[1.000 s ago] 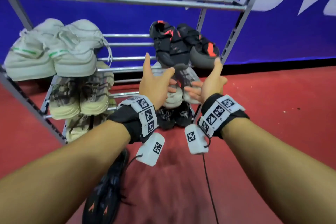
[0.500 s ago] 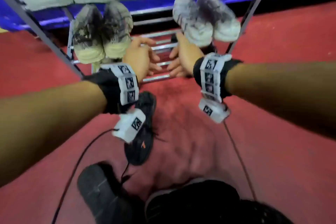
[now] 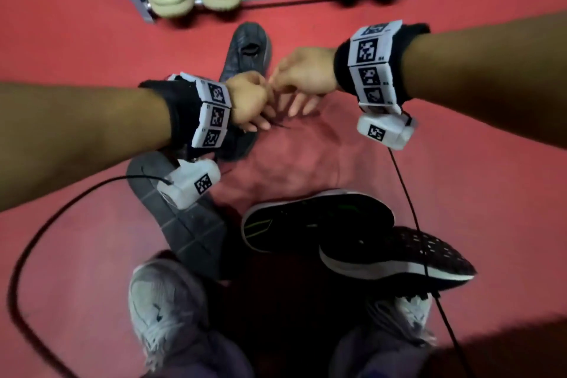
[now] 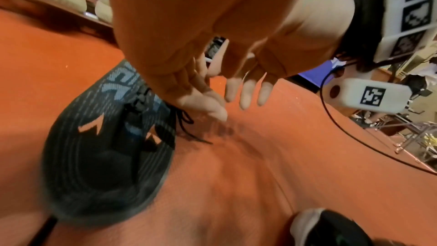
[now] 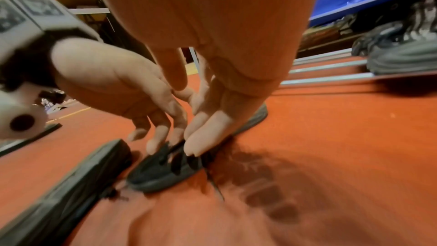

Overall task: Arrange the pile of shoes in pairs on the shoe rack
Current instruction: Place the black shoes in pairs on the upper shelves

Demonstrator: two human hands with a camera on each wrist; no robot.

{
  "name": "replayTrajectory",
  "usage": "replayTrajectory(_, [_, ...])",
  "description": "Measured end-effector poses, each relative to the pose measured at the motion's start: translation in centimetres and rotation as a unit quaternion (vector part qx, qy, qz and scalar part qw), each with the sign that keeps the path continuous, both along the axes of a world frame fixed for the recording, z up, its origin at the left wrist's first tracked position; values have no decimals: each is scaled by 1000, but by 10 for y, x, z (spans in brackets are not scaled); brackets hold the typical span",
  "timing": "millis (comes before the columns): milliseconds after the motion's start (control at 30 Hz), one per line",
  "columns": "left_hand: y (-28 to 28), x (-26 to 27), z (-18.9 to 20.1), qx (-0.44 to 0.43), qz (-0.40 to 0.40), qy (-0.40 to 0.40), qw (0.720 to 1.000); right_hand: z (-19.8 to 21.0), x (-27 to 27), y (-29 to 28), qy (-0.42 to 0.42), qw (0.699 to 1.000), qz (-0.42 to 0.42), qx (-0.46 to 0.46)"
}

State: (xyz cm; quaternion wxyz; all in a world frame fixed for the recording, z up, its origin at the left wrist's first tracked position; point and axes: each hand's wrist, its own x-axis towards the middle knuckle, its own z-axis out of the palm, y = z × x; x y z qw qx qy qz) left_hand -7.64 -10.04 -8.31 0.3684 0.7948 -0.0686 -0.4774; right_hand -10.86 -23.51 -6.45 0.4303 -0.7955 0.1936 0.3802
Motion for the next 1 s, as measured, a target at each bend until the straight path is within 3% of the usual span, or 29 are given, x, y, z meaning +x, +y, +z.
replayTrajectory(133, [11,-18,-20,49,-98,-30,994,-28,-22,2,57,997,51,-15])
replayTrajectory(200, [18,-27,-31,87,-186,-45,978,-33,-32,2,51,997,56,-11])
replayTrajectory(300, [27,-45,-43,109,-282,8,953,-40,-51,2,17,998,60,-19])
replayTrajectory(500, [27,-81,-56,78,-361,18,929,-51,-70,0,83,991,108,-14])
replayTrajectory(833, [37,-104,-64,111,-487,-34,865,-46,-66,9,66,990,126,-22])
replayTrajectory(933, [41,-107,-67,95,-480,-56,870,-45,-67,5,59,989,129,-31])
replayTrajectory(1000, [40,-103,-67,85,-445,-45,890,-46,-69,0,56,990,127,-34])
